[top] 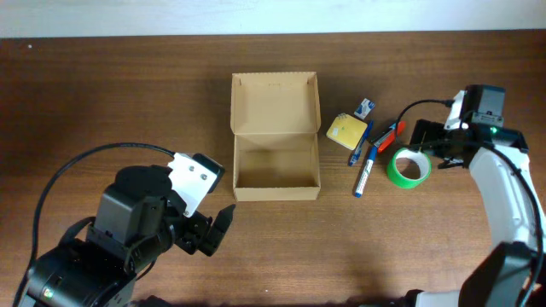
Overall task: Pack container
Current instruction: 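Move the right gripper over the green tape roll, then lower the right gripper into the tape roll and grasp its rim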
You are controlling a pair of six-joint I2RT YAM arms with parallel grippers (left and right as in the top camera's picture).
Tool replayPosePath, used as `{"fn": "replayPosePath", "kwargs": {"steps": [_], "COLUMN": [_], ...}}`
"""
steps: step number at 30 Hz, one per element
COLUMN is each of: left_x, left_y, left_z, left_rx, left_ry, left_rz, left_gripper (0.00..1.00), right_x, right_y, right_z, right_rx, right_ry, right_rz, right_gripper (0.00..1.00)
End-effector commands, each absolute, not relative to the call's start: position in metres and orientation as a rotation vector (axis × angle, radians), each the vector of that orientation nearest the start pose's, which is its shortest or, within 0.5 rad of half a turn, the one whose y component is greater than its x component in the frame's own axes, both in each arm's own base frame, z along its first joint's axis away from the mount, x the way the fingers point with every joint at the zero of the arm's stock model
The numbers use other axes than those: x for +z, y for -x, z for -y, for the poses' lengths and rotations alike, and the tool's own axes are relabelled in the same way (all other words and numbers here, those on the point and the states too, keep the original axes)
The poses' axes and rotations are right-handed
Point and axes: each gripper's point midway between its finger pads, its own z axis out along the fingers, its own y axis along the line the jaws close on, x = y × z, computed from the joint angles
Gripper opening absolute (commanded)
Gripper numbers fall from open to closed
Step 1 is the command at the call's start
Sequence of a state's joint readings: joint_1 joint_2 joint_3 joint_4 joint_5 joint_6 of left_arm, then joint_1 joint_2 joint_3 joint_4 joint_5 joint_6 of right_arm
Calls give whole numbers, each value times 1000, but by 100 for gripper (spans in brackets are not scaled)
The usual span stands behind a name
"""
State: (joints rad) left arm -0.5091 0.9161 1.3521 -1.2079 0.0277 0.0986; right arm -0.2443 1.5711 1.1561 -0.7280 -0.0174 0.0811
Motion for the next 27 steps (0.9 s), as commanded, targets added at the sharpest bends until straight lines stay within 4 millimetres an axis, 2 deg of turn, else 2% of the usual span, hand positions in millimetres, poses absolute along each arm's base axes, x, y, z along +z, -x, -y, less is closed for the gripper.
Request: {"fn": "replayPosePath", "kwargs": {"steps": [1, 4, 13, 18, 27], "left_x": [316, 316, 288, 287, 289], "left_y": [-200, -200, -173, -165, -165], "left_z": [119, 119, 104, 115, 118], "left_rx": [-242, -242, -202, -266, -285], "left_ry": [-736, -737, -825, -946, -948], "left_rz": [-2215, -2215, -2361, -2327, -2314], "left_gripper": [100, 100, 100, 100, 100], "right_x": [104, 95, 91, 89, 86], "right_y": [-365, -361, -360, -357, -348], "right_z": [88, 88, 90, 89, 86], "right_rx": [-19, -20, -46, -45, -38], "right_ry": [-407, -414, -347, -338, -317], "right_rz": [-2705, -2738, -2762, -2776, -2818], "right_gripper": [94, 86, 86, 86, 86]}}
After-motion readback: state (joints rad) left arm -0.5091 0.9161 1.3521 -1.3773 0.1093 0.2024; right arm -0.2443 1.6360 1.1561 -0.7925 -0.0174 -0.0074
